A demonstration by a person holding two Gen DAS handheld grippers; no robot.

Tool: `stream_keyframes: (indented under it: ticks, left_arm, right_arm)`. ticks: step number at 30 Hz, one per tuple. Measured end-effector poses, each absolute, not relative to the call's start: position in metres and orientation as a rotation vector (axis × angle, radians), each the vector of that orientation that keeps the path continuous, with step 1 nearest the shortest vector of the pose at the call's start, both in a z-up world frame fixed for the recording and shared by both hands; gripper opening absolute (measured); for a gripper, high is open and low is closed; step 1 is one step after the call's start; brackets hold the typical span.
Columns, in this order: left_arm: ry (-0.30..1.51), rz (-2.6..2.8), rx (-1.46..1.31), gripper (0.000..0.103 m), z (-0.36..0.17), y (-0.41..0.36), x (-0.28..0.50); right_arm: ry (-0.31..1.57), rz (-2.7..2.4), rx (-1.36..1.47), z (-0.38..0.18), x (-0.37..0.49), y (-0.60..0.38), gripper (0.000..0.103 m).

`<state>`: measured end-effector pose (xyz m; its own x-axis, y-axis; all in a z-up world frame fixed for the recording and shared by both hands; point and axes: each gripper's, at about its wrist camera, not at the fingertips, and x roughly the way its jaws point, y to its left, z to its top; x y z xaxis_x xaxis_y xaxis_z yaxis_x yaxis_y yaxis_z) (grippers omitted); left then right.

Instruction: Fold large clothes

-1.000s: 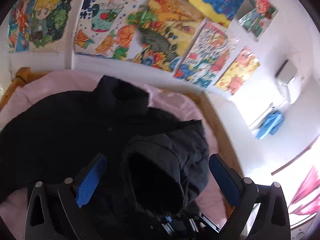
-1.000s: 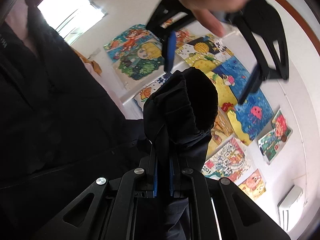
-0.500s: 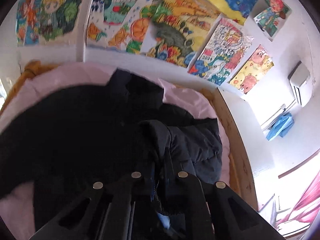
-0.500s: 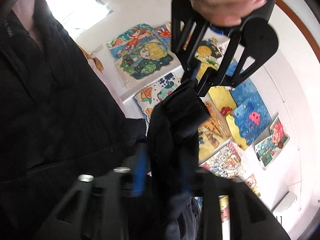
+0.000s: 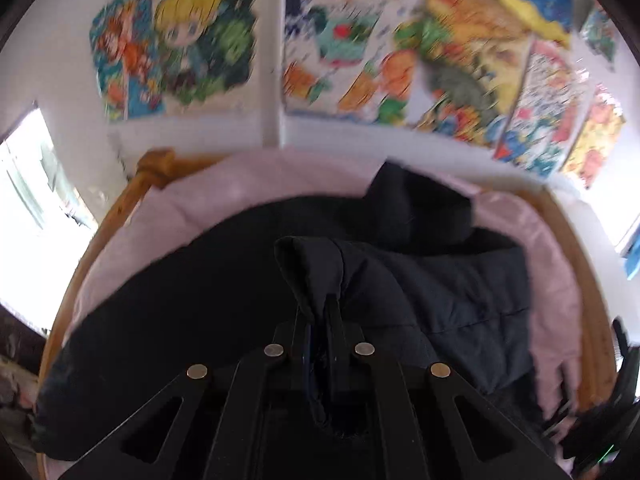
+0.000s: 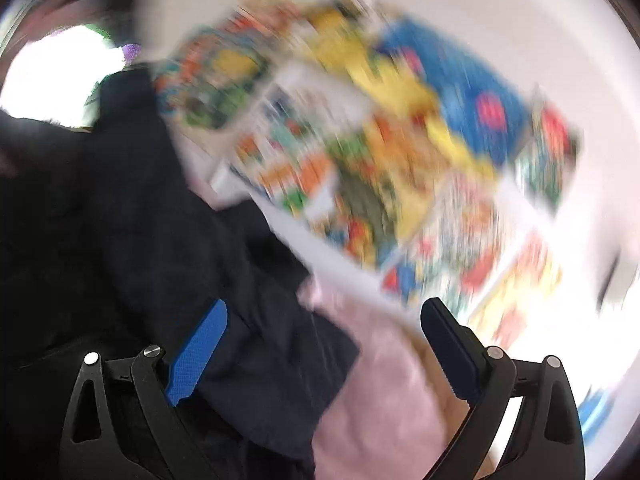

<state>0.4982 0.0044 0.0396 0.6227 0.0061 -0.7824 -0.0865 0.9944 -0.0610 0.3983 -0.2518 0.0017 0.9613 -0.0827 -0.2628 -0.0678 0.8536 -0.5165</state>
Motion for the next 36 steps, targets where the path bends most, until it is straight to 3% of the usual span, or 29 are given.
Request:
stream_keyframes:
  ticks: [4, 8, 12, 19, 21, 23, 24, 30, 36]
  left_arm:
    - [0.961, 0.079, -0.086, 0.007, -0.013, 0.013, 0.514]
    - [1.036, 0.133, -0.021, 0.008, -0.058, 0.016, 0.527]
    - [1.066, 0.177, 0.042, 0.015, -0.082, 0.018, 0.536]
    - [1.120, 0.190, 0.070, 0.030, -0.100, 0.025, 0.538]
    - [1.124, 0.171, 0.043, 0.041, -0.094, 0.029, 0.535]
    - [1.111, 0.168, 0.014, 0.077, -0.083, 0.037, 0.526]
    - [1.095, 0.192, 0.014, 0.082, -0.076, 0.041, 0.519]
    - [1.062, 0.224, -0.063, 0.086, -0.031, 0.088, 0.461]
    - [1.030, 0.253, -0.427, 0.096, -0.024, 0.186, 0.393]
  right_arm:
    - [0.539, 0.018, -0.316, -0.029, 0.448, -0.307, 0.095]
    - [0.681, 0.081, -0.226, -0.077, 0.471, -0.329, 0.072]
    - [0.773, 0.104, -0.275, -0.116, 0.477, -0.319, 0.066]
    - [0.875, 0.066, -0.327, -0.145, 0.492, -0.306, 0.067]
    - [0.869, 0.058, -0.350, -0.145, 0.493, -0.303, 0.068]
    - [0.859, 0.052, -0.347, -0.142, 0.491, -0.304, 0.073]
    - [0.854, 0.051, -0.338, -0.140, 0.490, -0.305, 0.077]
    - [0.818, 0.102, -0.311, -0.120, 0.481, -0.306, 0.086]
    - [0.800, 0.264, -0.303, -0.075, 0.469, -0.275, 0.092]
